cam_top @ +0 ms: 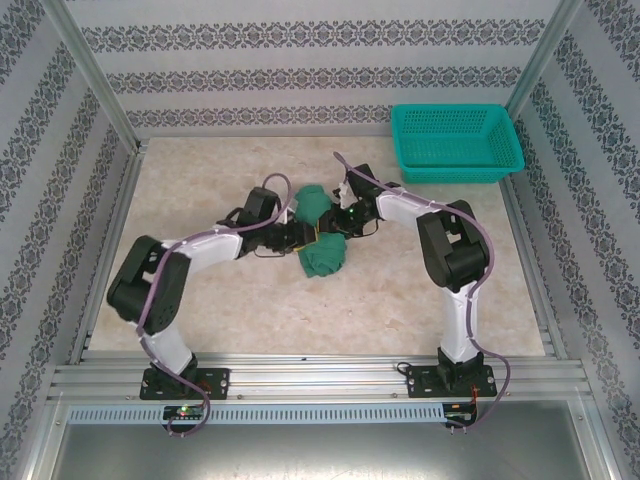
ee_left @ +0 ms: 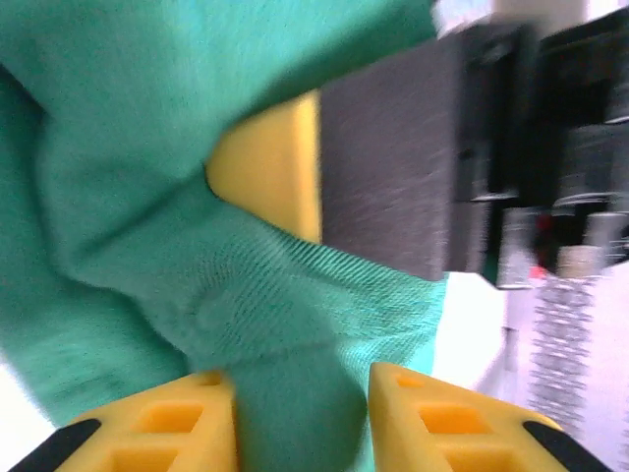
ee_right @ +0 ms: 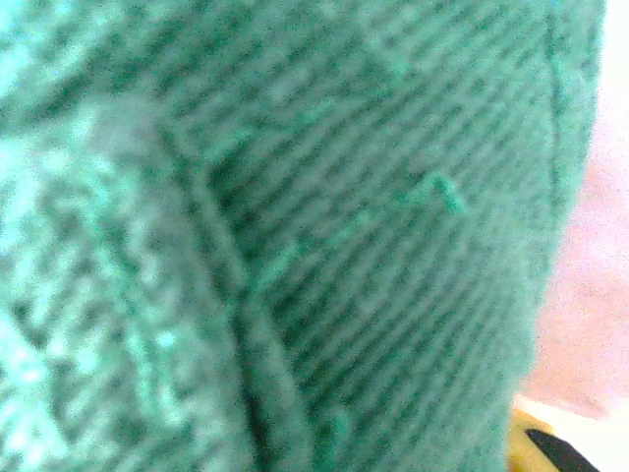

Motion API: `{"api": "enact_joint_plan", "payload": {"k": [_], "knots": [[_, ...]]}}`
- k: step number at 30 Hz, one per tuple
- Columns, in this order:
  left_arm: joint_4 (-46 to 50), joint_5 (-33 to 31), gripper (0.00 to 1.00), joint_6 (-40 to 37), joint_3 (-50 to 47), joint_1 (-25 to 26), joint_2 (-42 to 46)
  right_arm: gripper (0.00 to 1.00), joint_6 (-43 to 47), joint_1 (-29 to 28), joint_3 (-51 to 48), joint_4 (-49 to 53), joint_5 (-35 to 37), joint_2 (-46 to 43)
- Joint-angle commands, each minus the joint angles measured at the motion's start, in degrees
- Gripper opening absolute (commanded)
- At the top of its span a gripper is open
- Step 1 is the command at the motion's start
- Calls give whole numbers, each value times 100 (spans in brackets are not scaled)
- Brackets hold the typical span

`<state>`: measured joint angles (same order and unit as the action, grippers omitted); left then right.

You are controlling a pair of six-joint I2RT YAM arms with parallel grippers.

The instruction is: Roll up the long pants

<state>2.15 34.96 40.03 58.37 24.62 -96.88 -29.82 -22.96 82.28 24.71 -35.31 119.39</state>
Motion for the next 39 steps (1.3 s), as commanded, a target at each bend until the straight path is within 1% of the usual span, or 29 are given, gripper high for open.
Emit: {"api": "enact_joint_plan", "payload": {"k": [1, 4, 7, 10, 13, 16, 20, 24, 30, 33, 35, 38, 39], "knots": [[1891, -1369, 37, -1485, 376, -60, 502, 0, 11, 126, 268, 804, 656, -179], [1903, -1407, 38, -1483, 307, -97, 589, 0, -13, 248, 637, 984, 780, -291], [1746, -1338, 33, -1392, 207, -105, 528, 0, 6, 326, 1165, 1298, 851, -361], [1468, -1167, 27, -1252, 115, -102, 425, 0, 20, 430, 1686, 1567, 1151, -512], [1323, -989, 26, -1197, 166, -102, 227, 0, -74, 676, 2251, 1743, 1341, -634], [1386, -887, 23, -1245, 343, -104, -81, 0, -203, 985, 2844, 1862, 1477, -672], [1307, -731, 21, -1245, 470, -107, -412, 0, -413, 1422, 3691, 1880, 1648, -518], [1262, -591, 20, -1197, 614, -106, -625, 0, -735, 1952, 4498, 1587, 1471, -111], [1223, -536, 20, -1157, 601, -95, -638, 0, -1951, 2832, 5540, 626, 786, 707], [1207, -552, 19, -1151, 553, -94, -634, 0, -2420, 3125, 6243, 408, 717, 1267], [1226, -579, 19, -1155, 561, -89, -664, 0, -2686, 3277, 6253, -17, 860, 1452], [1241, -615, 19, -1138, 588, -88, -710, 0, -3207, 3458, 5971, -762, 1010, 1732], [1248, -647, 18, -1138, 604, -89, -732, 0, -3327, 3486, 5938, -793, 1085, 1842]]}}
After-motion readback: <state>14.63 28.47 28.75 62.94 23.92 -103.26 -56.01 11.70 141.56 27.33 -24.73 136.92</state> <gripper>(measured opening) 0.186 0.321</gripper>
